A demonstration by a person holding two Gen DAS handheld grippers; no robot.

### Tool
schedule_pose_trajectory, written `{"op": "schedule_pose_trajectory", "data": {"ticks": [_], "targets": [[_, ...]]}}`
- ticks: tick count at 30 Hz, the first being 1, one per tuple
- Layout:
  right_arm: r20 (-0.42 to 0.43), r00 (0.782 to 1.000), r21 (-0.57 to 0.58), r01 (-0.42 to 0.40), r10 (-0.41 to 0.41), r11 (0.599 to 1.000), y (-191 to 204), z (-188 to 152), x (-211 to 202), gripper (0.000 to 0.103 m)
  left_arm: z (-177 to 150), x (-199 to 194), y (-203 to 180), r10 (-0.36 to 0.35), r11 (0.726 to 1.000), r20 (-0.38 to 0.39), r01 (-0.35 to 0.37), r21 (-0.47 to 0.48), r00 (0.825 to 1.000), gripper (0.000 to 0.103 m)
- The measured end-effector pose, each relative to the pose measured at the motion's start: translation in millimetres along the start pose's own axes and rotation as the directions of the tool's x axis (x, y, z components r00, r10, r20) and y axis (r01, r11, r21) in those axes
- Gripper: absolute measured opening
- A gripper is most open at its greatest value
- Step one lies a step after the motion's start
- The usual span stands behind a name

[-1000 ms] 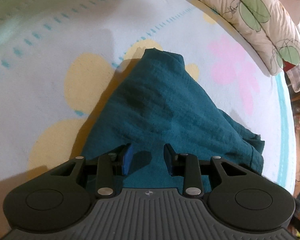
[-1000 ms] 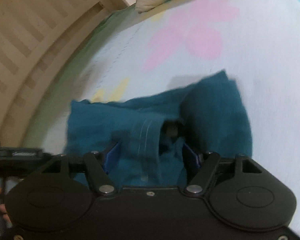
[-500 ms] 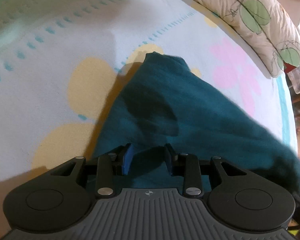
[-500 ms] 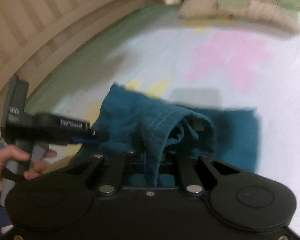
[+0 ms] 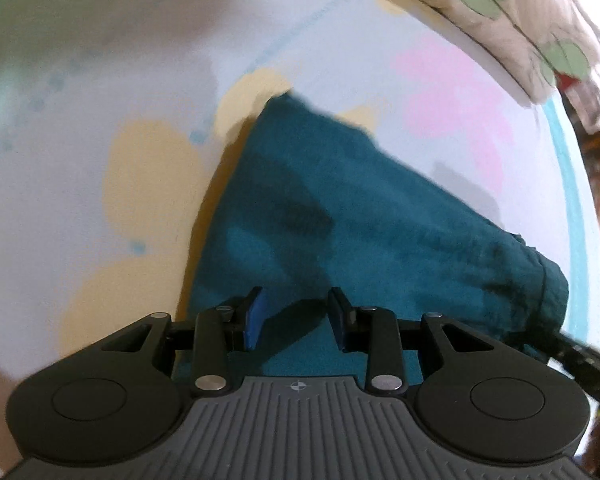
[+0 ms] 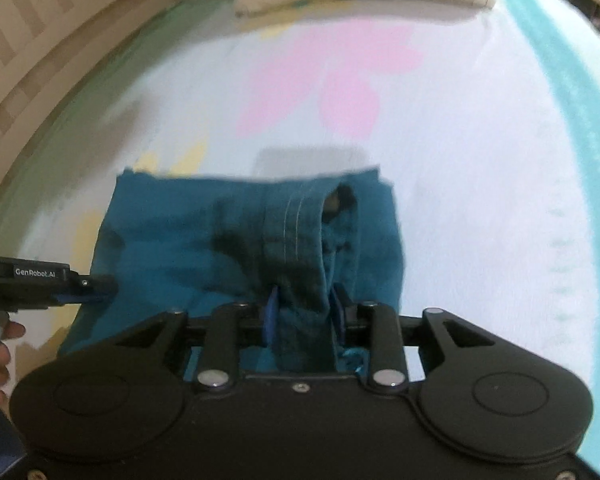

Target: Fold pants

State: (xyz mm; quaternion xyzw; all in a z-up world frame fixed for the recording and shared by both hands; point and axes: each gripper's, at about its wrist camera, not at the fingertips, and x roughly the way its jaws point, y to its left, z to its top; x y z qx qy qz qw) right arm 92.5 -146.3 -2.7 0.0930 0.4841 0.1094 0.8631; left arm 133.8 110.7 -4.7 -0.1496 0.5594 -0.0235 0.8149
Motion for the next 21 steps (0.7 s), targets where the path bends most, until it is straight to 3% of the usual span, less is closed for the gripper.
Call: {"op": "schedule_pose_trajectory", "data": {"ticks": [5,8,11,13,21], "targets": [[0.028,0.999,0.006,0.046,-0.046,0.999,0.8,1.7,5.7,0.059,11.0,9.1,-20.0,0.103,0.981,0.038,-0.108,0.16,0.994,0.033],[0.021,0.998,0.045,0.058,-0.059,0.997,-11.7,-2.4,12.2,0.07,6.1,15.9,-9.5,0.137,0.978,0.046,-0.143,0.152,0.989,0.033],[0.007,0.998,0.074,0.062,-0.063,0.995,-29.4,-8.8,13.8,0.075,4.4,18.3,7.9,0.129,0.987,0.027,-0.131,0.096,0.991,0.033],[-0.021,0.999,0.105,0.046,-0.044,0.993,-35.6,-10.4,20.2,0.076,7.2,17.9,13.0,0.122,0.989,0.027,-0.123,0.077,0.992,0.033],[-0.075,0.992,0.281,-0.076,0.101,0.957,-62.1,-17.7,36.9,0.08,2.1,25.5,5.6,0.107,0.979,0.046,-0.114,0.17,0.993,0.043]]}}
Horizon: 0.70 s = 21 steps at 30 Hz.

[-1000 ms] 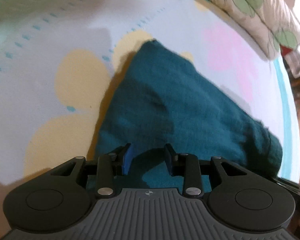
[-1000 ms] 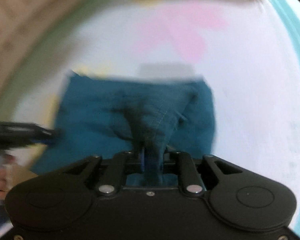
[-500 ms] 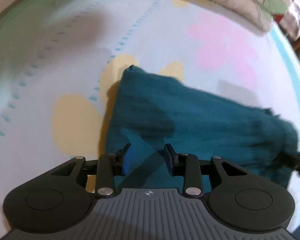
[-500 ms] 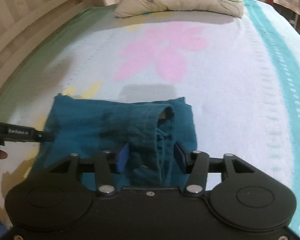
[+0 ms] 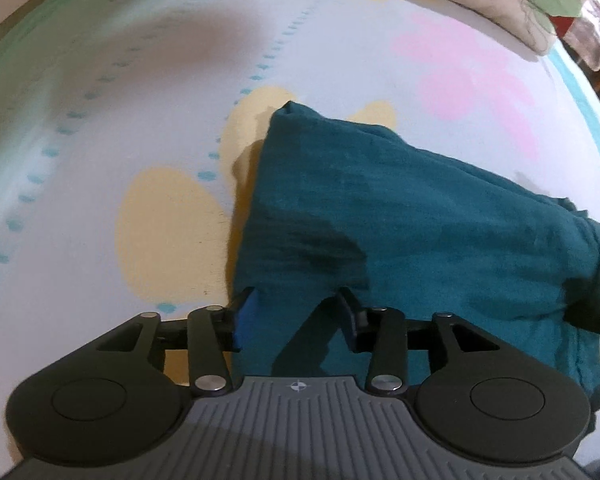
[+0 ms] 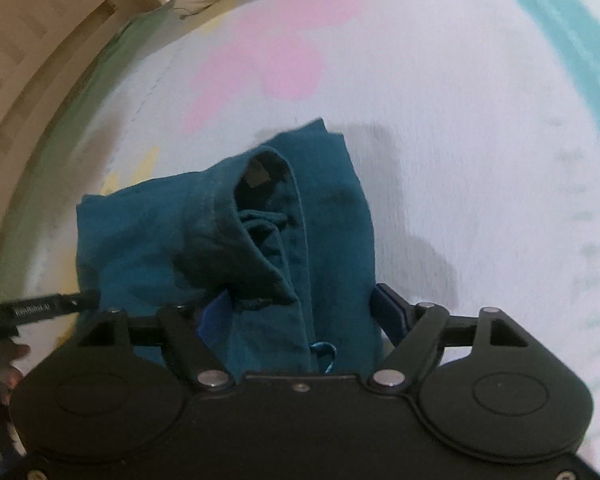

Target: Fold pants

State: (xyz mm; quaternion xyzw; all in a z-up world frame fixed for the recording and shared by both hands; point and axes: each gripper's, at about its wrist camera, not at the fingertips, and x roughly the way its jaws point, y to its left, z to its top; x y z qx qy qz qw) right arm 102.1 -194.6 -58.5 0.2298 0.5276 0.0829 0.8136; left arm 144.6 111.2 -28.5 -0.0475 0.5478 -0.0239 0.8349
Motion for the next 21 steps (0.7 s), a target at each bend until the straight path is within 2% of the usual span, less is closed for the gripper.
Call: {"op": "schedule_pose_trajectory", "data": {"ticks": [4,6,8,12,17,21], "targets": [[0.0,0.999,0.055,-0.05,0.05,0.997,-9.8,1.7,-0.3,0.081,-0.5,-0.7,4.9,-0.048,0.998,-0.007,0.048,-0.03,0.999,0.048],[0.001,0.998,0.06,-0.06,0.06,0.996,-11.7,1.5,0.3,0.082,-1.0,1.3,1.7,-0.067,0.998,-0.022,0.067,-0.016,0.997,0.057],[0.002,0.998,0.063,-0.069,0.069,0.996,-12.2,1.2,2.0,0.082,-1.2,5.2,-1.1,-0.095,0.995,-0.064,0.095,0.0,0.993,0.077],[0.007,0.996,0.075,-0.093,0.093,0.993,-18.7,0.2,0.1,0.083,-0.2,2.7,1.4,-0.098,0.995,-0.07,0.097,-0.01,0.993,0.078],[0.011,0.993,0.089,-0.118,0.118,0.989,-26.8,0.5,-0.6,0.084,2.3,2.8,24.7,-0.081,0.989,-0.067,0.072,-0.132,0.994,0.078],[0.013,0.992,0.091,-0.124,0.123,0.988,-27.4,-0.9,-6.2,0.085,3.4,7.4,41.9,-0.166,0.96,-0.078,0.143,-0.243,0.983,0.078]]}}
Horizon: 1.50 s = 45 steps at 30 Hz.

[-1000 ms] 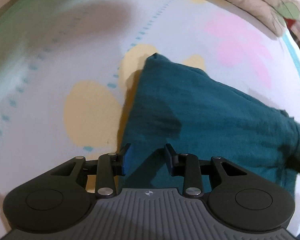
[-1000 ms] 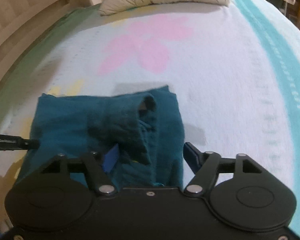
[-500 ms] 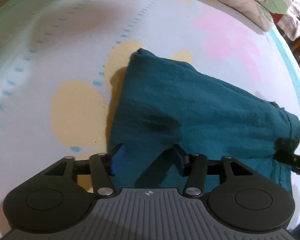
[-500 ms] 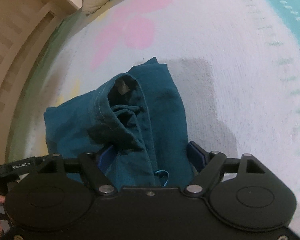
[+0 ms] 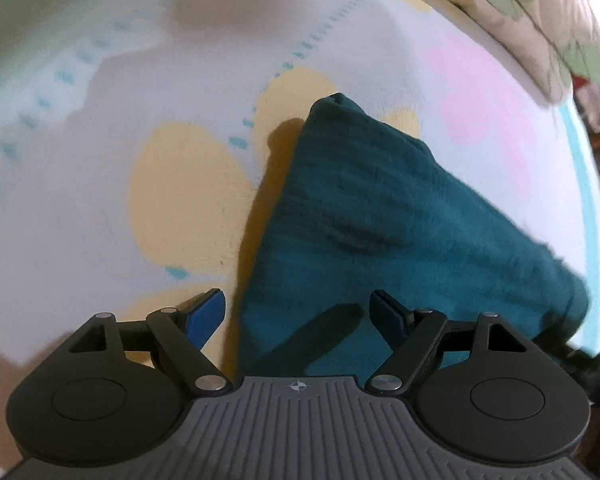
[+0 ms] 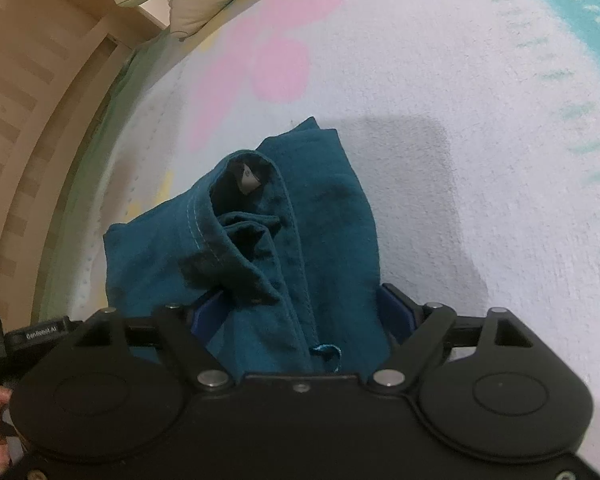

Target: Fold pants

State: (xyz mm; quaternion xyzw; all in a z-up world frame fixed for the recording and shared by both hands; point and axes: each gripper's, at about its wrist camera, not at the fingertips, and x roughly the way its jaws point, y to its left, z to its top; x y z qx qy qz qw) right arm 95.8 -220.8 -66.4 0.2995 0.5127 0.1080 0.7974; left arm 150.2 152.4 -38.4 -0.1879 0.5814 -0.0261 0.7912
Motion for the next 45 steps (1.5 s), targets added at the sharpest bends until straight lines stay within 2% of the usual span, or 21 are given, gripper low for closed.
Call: {"op": "schedule_pose_trajectory", "data": {"ticks": [2,6,8,12,16,18,19,20,21,22,23,25,27,29,31,35,38,41,43,45], "targets": [[-0.001,1.0,0.0,-0.002,0.002,1.0,-0.1,0.2,0.1,0.085,4.2,4.1,5.1,-0.033,0.999,-0.021,0.032,-0.034,0.999,0.079],[-0.001,1.0,0.002,-0.003,0.003,1.0,0.0,0.7,2.9,0.085,3.5,7.1,-1.6,-0.022,1.0,-0.029,0.022,0.009,0.999,0.081],[-0.002,1.0,0.006,-0.006,0.006,1.0,-0.5,1.4,3.1,0.085,3.1,9.8,-5.7,-0.063,0.998,-0.044,0.064,0.019,0.997,0.084],[-0.003,1.0,0.003,-0.009,0.009,1.0,-0.3,2.0,4.1,0.085,2.1,14.1,-10.1,-0.069,0.997,-0.051,0.07,0.037,0.996,0.084],[-0.001,1.0,-0.007,-0.012,0.012,1.0,0.7,2.1,6.2,0.085,7.3,17.1,-5.2,-0.119,0.993,-0.055,0.118,-0.026,0.991,0.085],[-0.001,1.0,-0.03,-0.01,0.01,0.999,2.5,1.7,6.4,0.08,6.4,19.6,-4.0,-0.161,0.986,-0.058,0.158,-0.049,0.985,0.083],[-0.002,1.0,-0.046,-0.007,0.007,0.999,4.6,1.2,6.2,0.068,5.5,19.1,-4.1,-0.173,0.984,-0.061,0.17,-0.055,0.983,0.075],[-0.007,1.0,-0.061,-0.011,0.011,0.998,6.9,0.8,6.0,0.055,4.6,18.7,-5.1,-0.166,0.985,-0.061,0.163,-0.057,0.984,0.055],[-0.009,1.0,-0.074,-0.02,0.019,0.997,8.9,0.2,5.4,0.05,4.3,18.7,-6.4,-0.149,0.988,-0.062,0.146,-0.058,0.987,0.039],[-0.005,1.0,-0.088,-0.023,0.023,0.996,10.9,-0.1,4.1,0.045,2.6,19.6,-6.4,-0.13,0.99,-0.064,0.126,-0.064,0.989,0.011],[0.0,1.0,-0.108,-0.025,0.025,0.994,13.9,-0.7,2.1,0.041,-0.1,19.4,-4.7,-0.134,0.988,-0.058,0.13,-0.079,0.989,0.012],[0.021,1.0,-0.151,-0.02,0.024,0.988,21.7,-2.5,-3.6,0.034,-3.1,12.6,-8.6,-0.132,0.99,-0.022,0.13,-0.063,0.991,0.01],[0.054,0.998,-0.2,-0.018,0.03,0.98,32.6,-4.7,-13.1,0.029,-10.5,-4.5,-24.2,-0.097,0.995,0.055,0.094,0.043,0.994,0.009],[0.082,0.996,-0.234,-0.014,0.034,0.972,43.0,-6.1,-22.6,0.025,-16.8,-22.5,-42.5,-0.085,0.986,0.143,0.063,0.151,0.986,0.008],[0.099,0.994,-0.25,-0.023,0.049,0.968,52.3,-4.1,-31.8,0.025,-20.1,-36.8,-51.5,-0.109,0.977,0.21,0.066,0.2,0.972,0.008],[0.147,0.985,-0.29,-0.046,0.092,0.956,73.7,12.0,-48.1,0.024,-12.4,-57.5,-51.9,-0.139,0.978,0.306,0.083,0.189,0.942,0.008],[0.189,0.973,-0.325,-0.069,0.136,0.943,91.8,36.4,-52.0,0.024,11.3,-69.3,-47.7,-0.154,0.982,0.353,0.104,0.156,0.923,0.008],[0.233,0.96,-0.381,-0.054,0.153,0.923,118.4,61.1,-43.5,0.024,40.5,-73.6,-51.4,-0.151,0.985,0.393,0.104,0.138,0.907,0.008],[0.234,0.961,-0.38,-0.051,0.149,0.924,127.5,79.5,-30.9,0.024,57.0,-71.2,-52.8,-0.139,0.986,0.401,0.091,0.137,0.905,0.009],[0.226,0.965,-0.357,-0.043,0.131,0.933,126.1,93.2,-12.9,0.025,69.4,-63.0,-50.1,-0.115,0.988,0.381,0.067,0.138,0.917,0.01]]}}
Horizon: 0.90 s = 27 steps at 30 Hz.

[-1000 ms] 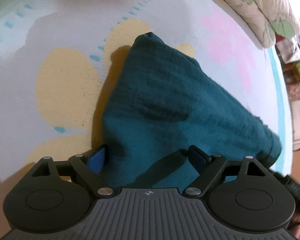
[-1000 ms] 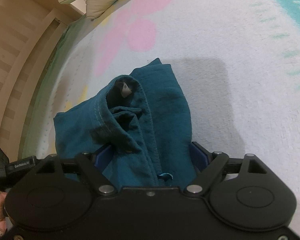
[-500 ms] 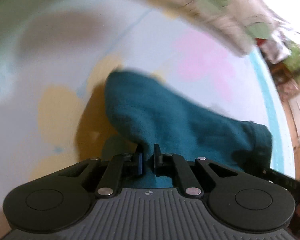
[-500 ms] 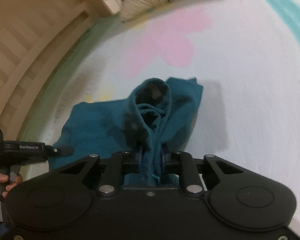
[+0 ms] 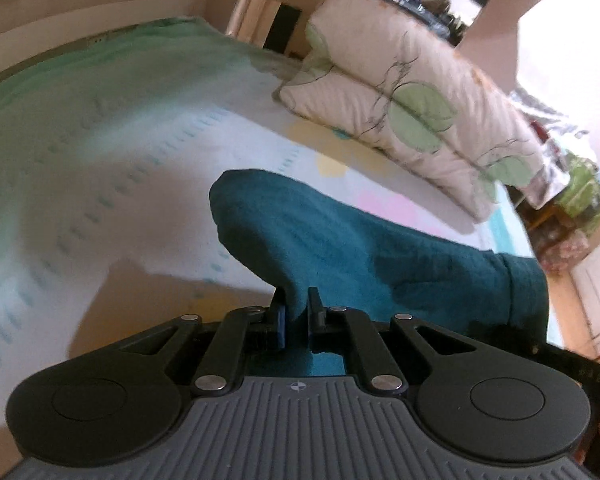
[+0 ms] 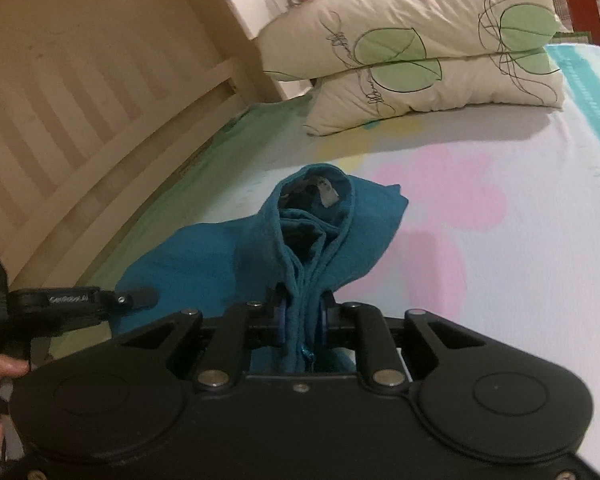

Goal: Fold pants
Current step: 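Lay the pants flat and open both grippers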

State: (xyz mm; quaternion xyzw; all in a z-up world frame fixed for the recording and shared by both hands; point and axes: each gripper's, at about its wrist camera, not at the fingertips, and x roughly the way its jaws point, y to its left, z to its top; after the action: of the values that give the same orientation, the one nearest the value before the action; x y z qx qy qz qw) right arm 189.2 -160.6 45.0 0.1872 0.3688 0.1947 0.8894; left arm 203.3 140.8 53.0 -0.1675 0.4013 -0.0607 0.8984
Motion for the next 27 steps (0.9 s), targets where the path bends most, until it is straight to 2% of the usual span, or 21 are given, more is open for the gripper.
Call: {"op": "schedule_pose_trajectory", "data": {"ticks": [2,3,5,6,7,9,11,13,16,18,20,22,23,25,27], "targets": [[-0.047,0.997,0.038,0.063,-0.061,0.997,-19.9,2.0,28.0,0.036,1.1,27.7,6.2,0.064,0.998,-0.066,-0.065,-0.01,0.996,0.019],[-0.081,0.99,0.06,0.124,-0.119,0.99,-29.7,0.1,41.2,0.041,-4.2,33.4,17.0,0.105,0.994,-0.107,-0.108,-0.023,0.989,0.02],[-0.154,0.952,0.064,0.278,-0.266,0.958,-45.1,-2.9,62.2,0.044,-14.6,50.8,32.2,0.188,0.979,-0.176,-0.199,-0.05,0.966,0.019],[-0.158,0.936,0.051,0.326,-0.315,0.944,-48.2,-5.7,64.0,0.044,-20.8,52.9,39.1,0.206,0.973,-0.195,-0.221,-0.059,0.959,0.019],[-0.133,0.931,0.043,0.348,-0.34,0.937,-49.4,-8.2,60.2,0.044,-26.6,53.4,44.1,0.213,0.971,-0.211,-0.231,-0.064,0.954,0.019],[-0.053,0.939,0.048,0.343,-0.34,0.938,-46.0,-13.3,44.1,0.044,-33.0,50.8,46.1,0.228,0.965,-0.234,-0.251,-0.07,0.945,0.019],[0.022,0.941,0.031,0.337,-0.338,0.941,-34.2,-17.7,30.5,0.044,-33.5,43.9,35.4,0.211,0.971,-0.209,-0.23,-0.071,0.955,0.019],[0.079,0.958,-0.011,0.278,-0.276,0.96,-18.6,-26.6,19.5,0.044,-34.8,34.4,17.1,0.199,0.978,-0.165,-0.207,-0.038,0.966,0.019],[0.043,0.983,-0.111,0.183,-0.179,0.977,7.1,-48.1,24.1,0.044,-48.6,26.3,-12.8,0.182,0.983,-0.124,-0.178,0.04,0.975,0.02],[-0.013,0.982,-0.186,0.185,-0.191,0.965,18.4,-68.9,36.2,0.04,-64.2,29.1,-27.3,0.165,0.984,-0.154,-0.152,0.09,0.974,0.02],[-0.066,0.97,-0.2,0.218,-0.235,0.955,17.4,-87.8,46.5,0.039,-82.7,40.4,-27.4,0.171,0.983,-0.227,-0.149,0.111,0.959,0.02],[-0.137,0.961,-0.145,0.22,-0.24,0.965,5.6,-101.7,54.2,0.035,-94.8,58.6,-20.3,0.186,0.981,-0.294,-0.161,0.107,0.938,0.02],[-0.127,0.965,-0.125,0.212,-0.227,0.969,2.2,-105.3,52.9,0.033,-98.3,57.2,-18.6,0.177,0.983,-0.263,-0.155,0.102,0.949,0.02],[-0.103,0.972,-0.124,0.2,-0.213,0.972,3.1,-105.5,43.7,0.034,-94.2,50.8,-21.5,0.181,0.982,-0.256,-0.158,0.106,0.95,0.02],[-0.091,0.977,-0.125,0.183,-0.195,0.975,9.6,-105.1,29.6,0.039,-92.5,39.3,-25.0,0.18,0.982,-0.228,-0.161,0.1,0.957,0.02]]}}
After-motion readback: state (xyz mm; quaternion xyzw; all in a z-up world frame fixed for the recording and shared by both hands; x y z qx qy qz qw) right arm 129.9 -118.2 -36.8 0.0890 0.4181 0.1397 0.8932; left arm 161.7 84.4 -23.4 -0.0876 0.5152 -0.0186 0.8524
